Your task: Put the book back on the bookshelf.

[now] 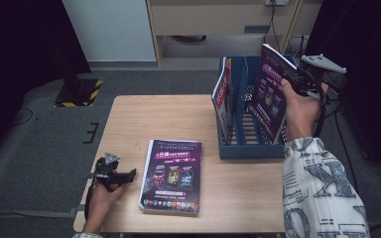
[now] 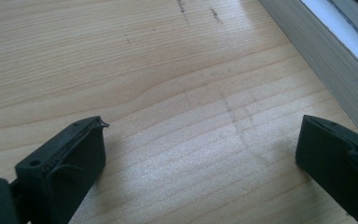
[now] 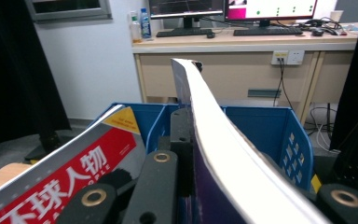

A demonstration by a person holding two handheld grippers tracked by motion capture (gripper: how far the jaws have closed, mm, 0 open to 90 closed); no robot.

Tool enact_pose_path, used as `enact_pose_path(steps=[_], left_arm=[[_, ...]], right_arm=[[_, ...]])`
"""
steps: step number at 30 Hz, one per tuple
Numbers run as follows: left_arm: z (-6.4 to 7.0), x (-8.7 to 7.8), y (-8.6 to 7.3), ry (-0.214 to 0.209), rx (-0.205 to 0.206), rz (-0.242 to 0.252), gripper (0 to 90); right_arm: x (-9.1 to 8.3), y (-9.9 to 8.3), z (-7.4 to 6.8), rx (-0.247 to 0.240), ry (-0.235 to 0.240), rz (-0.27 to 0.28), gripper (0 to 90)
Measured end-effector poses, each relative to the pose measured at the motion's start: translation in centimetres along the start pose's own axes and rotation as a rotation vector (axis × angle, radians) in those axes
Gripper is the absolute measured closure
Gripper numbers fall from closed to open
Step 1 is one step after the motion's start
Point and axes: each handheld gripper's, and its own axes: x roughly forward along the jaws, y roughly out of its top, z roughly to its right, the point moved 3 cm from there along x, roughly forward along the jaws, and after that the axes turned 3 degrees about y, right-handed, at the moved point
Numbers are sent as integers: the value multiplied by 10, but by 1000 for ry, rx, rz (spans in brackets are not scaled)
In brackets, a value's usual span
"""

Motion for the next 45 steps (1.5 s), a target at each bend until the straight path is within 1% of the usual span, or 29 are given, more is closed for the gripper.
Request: enact_pose_path(steps=[2,3,6,7,8,12,15,17,19,26,33,39,41,45], left_arm=[[0,0,0,0,-1,0,8],[0,0,0,0,-1,0,8],[0,0,0,0,-1,0,8],[0,0,0,0,-1,0,8],[0,0,0,0,-1,0,8],[0,0,0,1,-2,0,7],[1,1,1,2,-6,-1,0],[1,1,1,3,-5,-2,0],[1,1,1,3,-5,-2,0],[1,1,1,4,-6,0,0],[1,1,1,5,-6,-2,0],[1,1,1,6,-8,-3,0],[1,1,1,6,-8,-3,0],[2,1,1,5,-8,-3,0]], right_arm=[[5,0,-1,-1,-2,7,824],[7,-1,-1,-2,-10,11,824],[15,-4,-5,-14,-16,4,824],[19,-7,-7,-18,-11,-2,824],[21,-8,-8,-23,-20,-4,825],[32,-13,-11,-28,-11,-19,824],[37,-14,-12,-29,-15,-9,825],[40,-15,-14,-50,-32,-6,825],[42,-17,-15,-58,-50,-6,825],[45,-24,-12,-35,-55,15,825],[46,-32,-9,-5,-50,25,825],[49,-39,-8,-10,-54,27,825],[51,-42,-9,-19,-44,31,825],[56,-52,-11,-1,-47,42,825]])
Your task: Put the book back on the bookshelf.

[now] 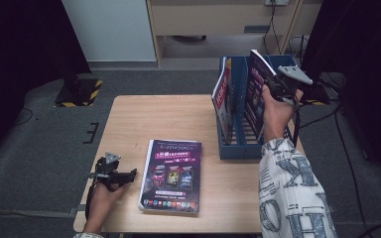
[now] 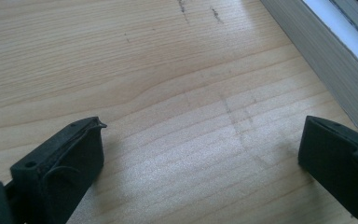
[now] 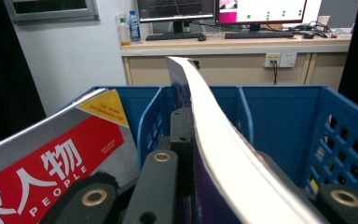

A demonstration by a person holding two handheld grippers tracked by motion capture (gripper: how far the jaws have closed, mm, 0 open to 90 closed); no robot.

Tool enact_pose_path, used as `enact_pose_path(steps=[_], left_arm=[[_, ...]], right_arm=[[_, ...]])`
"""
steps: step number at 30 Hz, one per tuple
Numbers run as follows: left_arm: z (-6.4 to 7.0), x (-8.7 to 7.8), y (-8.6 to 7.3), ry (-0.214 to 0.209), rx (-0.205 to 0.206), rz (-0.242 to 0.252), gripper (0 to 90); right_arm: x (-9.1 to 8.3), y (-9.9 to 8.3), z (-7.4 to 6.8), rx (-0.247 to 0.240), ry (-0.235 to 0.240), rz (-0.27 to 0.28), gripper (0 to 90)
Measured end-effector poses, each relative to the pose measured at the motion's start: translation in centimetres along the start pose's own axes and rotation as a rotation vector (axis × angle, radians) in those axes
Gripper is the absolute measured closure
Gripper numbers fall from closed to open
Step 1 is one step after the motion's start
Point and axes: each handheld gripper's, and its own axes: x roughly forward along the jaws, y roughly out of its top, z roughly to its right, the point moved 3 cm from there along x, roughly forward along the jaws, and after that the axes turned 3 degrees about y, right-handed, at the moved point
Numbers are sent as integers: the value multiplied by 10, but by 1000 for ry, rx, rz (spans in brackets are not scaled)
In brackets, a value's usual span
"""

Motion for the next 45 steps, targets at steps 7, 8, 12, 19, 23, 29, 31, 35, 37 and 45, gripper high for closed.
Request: enact_pose_path(steps=[7,8,12,19,23,29,31,35,37,45], left_arm=[[1,0,0,-5,7,-2,0],[1,0,0,-5,7,-2,0],[1,0,0,-5,7,-2,0],[1,0,0,-6,9,-3,0],[1,0,0,-5,8,-3,0],[1,0,0,-5,9,-3,0],[1,0,1,-5,8,-3,0],[1,0,1,-4,9,-3,0],[1,0,0,-5,9,-3,0],[1,0,0,-4,9,-3,0]], right_arm=[[11,-17,-7,-2,11,-17,825],[12,-19,-6,4,8,-16,825],[15,-29,-9,-7,19,-23,824],[14,-37,-9,21,31,-27,823],[13,-38,-13,6,52,-40,822],[13,-38,-14,-3,66,-48,819],[13,-38,-13,-6,68,-56,815],[13,-39,-11,-7,78,-60,799],[14,-40,-11,-18,86,-67,789],[14,-40,-8,-36,69,-75,820]])
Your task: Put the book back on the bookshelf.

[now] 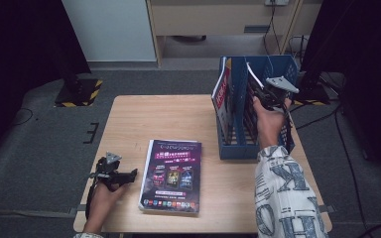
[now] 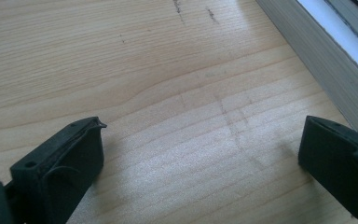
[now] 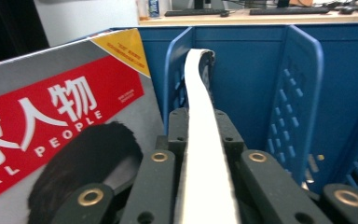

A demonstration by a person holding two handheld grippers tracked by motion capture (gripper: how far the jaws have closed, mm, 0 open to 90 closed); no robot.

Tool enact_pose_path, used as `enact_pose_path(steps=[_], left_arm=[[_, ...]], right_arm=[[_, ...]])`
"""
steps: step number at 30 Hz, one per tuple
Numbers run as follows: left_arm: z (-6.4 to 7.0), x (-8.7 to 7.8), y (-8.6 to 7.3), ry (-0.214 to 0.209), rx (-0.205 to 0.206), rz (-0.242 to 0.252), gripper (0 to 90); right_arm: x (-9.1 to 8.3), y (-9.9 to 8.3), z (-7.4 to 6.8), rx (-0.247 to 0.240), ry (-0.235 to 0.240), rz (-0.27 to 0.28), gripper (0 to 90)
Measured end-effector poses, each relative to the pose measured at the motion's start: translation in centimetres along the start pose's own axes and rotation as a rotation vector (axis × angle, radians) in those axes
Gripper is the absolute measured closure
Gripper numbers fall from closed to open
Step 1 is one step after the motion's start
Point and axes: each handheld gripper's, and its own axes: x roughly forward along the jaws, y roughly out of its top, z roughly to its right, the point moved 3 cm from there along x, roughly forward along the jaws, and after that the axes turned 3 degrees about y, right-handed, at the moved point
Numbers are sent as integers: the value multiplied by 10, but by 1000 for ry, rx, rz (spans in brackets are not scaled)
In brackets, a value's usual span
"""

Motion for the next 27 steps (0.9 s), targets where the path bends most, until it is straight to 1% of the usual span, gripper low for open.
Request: enact_pose_path(steps=[1,3,6,10,11,13,15,17,20,21,23,27], left_arm=[[0,0,0,0,0,0,0],[0,0,0,0,0,0,0],[0,0,0,0,0,0,0],[0,0,0,0,0,0,0],[0,0,0,0,0,0,0],[0,0,0,0,0,0,0],[0,0,0,0,1,0,0],[0,0,0,0,0,0,0],[0,0,0,-1,1,0,0],[0,0,0,-1,1,0,0],[0,0,0,-1,1,0,0],[0,0,0,-1,1,0,0]], right_arm=[[-1,1,1,0,-22,3,822],[-2,2,4,14,-38,6,824],[-4,4,8,12,-71,15,826],[-6,6,10,27,-94,41,826],[-6,8,10,25,-98,47,826],[-4,9,10,9,-112,52,825],[-2,8,10,5,-119,49,825],[1,4,9,13,-129,45,825],[3,-1,6,20,-127,51,823],[4,-2,4,30,-118,54,822],[5,-3,0,35,-113,55,821],[7,-3,-10,10,-91,44,815]])
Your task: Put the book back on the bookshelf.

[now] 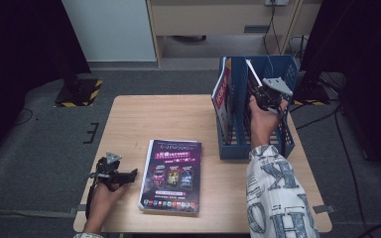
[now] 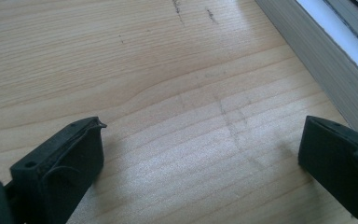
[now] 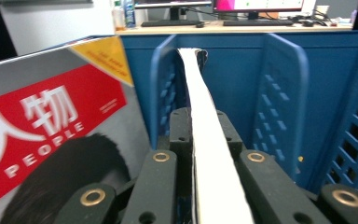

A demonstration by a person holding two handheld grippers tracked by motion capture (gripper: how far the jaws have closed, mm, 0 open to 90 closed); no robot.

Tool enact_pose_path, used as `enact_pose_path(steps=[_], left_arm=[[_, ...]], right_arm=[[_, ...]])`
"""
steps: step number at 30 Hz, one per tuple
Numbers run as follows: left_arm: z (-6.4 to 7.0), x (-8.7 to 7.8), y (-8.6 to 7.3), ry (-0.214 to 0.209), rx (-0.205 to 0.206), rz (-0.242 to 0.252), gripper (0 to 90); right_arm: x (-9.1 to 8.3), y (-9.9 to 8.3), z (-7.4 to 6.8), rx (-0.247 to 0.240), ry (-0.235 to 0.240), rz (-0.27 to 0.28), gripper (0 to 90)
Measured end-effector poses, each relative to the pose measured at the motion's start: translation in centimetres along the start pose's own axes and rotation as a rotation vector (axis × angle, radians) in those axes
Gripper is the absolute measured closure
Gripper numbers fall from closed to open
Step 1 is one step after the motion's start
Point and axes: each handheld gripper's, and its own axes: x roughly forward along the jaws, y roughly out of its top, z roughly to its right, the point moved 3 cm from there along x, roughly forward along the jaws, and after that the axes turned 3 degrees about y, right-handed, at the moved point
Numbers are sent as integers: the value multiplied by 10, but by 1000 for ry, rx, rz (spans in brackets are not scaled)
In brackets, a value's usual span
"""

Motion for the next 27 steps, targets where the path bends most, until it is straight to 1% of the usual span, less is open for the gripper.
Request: enact_pose_path(steps=[3,4,6,8,10,14,16,22,27], left_arm=[[0,0,0,0,0,0,0],[0,0,0,0,0,0,0],[0,0,0,0,1,0,0],[0,0,0,0,0,0,0],[0,0,0,-1,-1,0,0],[0,0,0,0,-1,1,0],[0,0,0,0,-1,1,0],[0,0,0,0,-1,1,0],[1,0,0,0,-3,2,0]], right_arm=[[0,-1,-4,2,11,-1,805],[0,-1,-4,12,19,1,792],[0,-1,-4,19,23,2,784],[-1,-1,-3,33,40,2,761],[-2,-1,-3,31,46,0,743],[-4,-3,-4,47,72,-5,677],[-4,-5,-6,37,83,-15,642],[-6,-7,-7,48,88,-20,545],[-10,-5,-9,37,95,-26,453]])
